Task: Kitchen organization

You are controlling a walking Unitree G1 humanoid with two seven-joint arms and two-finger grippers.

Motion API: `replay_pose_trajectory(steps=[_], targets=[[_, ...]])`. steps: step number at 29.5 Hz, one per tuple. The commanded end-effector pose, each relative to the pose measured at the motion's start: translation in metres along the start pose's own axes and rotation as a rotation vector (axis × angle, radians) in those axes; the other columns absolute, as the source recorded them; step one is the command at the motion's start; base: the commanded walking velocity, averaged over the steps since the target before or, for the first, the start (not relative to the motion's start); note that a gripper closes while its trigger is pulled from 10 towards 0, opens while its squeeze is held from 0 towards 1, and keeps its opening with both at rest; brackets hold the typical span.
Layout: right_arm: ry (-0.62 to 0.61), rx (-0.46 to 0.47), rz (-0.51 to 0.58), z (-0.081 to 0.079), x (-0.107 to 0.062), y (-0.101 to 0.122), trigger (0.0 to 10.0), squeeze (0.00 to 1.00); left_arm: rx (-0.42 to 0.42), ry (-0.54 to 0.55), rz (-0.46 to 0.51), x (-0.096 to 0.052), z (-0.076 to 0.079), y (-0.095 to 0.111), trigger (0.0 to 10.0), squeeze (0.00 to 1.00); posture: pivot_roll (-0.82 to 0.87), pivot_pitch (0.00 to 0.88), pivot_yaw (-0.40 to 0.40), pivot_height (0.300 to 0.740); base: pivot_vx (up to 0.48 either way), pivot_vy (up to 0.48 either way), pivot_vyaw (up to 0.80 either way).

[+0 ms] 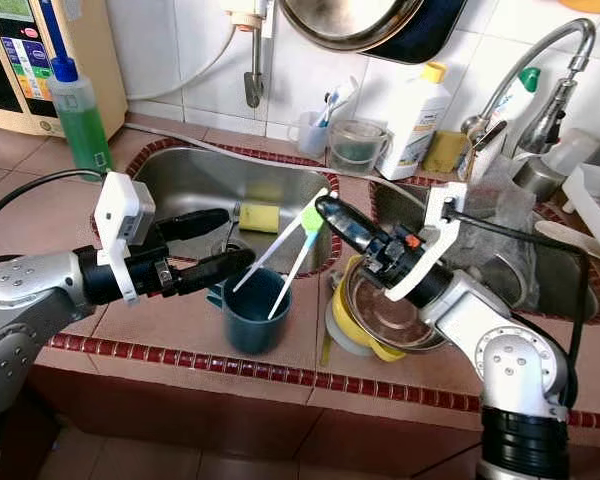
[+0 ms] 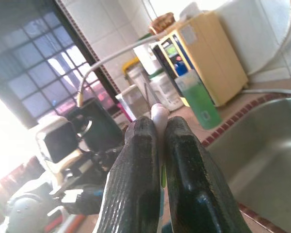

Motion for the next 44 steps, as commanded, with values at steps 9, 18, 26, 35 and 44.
replay_pose_trajectory(steps=[9,18,26,35,44], targets=[[0.050,-0.065,0.076,-0.009,0.002,0.032,10.0,0.00,0.014,-0.026,-0.008,0.004,0.002,0.002,10.0,0.00,0.01,0.006,-0.108,0.740,0.000,0.000,0.00],[-0.059,-0.195,0.095,0.005,-0.002,0.045,10.0,0.00,0.019,-0.004,-0.035,0.003,-0.001,-0.005,10.0,0.00,0.01,0.000,-0.106,0.740,0.000,0.000,0.00],[-0.118,-0.265,0.167,0.013,-0.006,0.063,10.0,0.00,0.017,-0.008,-0.055,0.005,0.001,-0.013,10.0,0.00,0.00,0.000,-0.104,0.740,0.000,0.000,0.00],[-0.259,-0.368,0.273,0.034,-0.014,0.090,10.0,0.00,0.018,0.024,-0.011,0.013,-0.001,-0.011,10.0,0.00,0.00,0.000,-0.106,0.740,0.000,0.000,0.00],[-0.358,-0.420,0.321,0.055,-0.002,0.106,10.0,0.00,0.016,0.082,0.079,0.022,-0.008,0.008,10.0,0.00,0.00,0.048,-0.105,0.740,0.000,0.000,0.00]])
Point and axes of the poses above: a point about 5 cm out from each wrist's last joint towards the gripper, its own x axis pointing out of the wrist towards the gripper, its own y axis along the axis of the wrist's last joint, z = x × y, the point moved 2 cm from there along x, pointing out of the wrist towards the gripper, and after that the axes turned 2 degrees about -x, right-handed, at the moved point
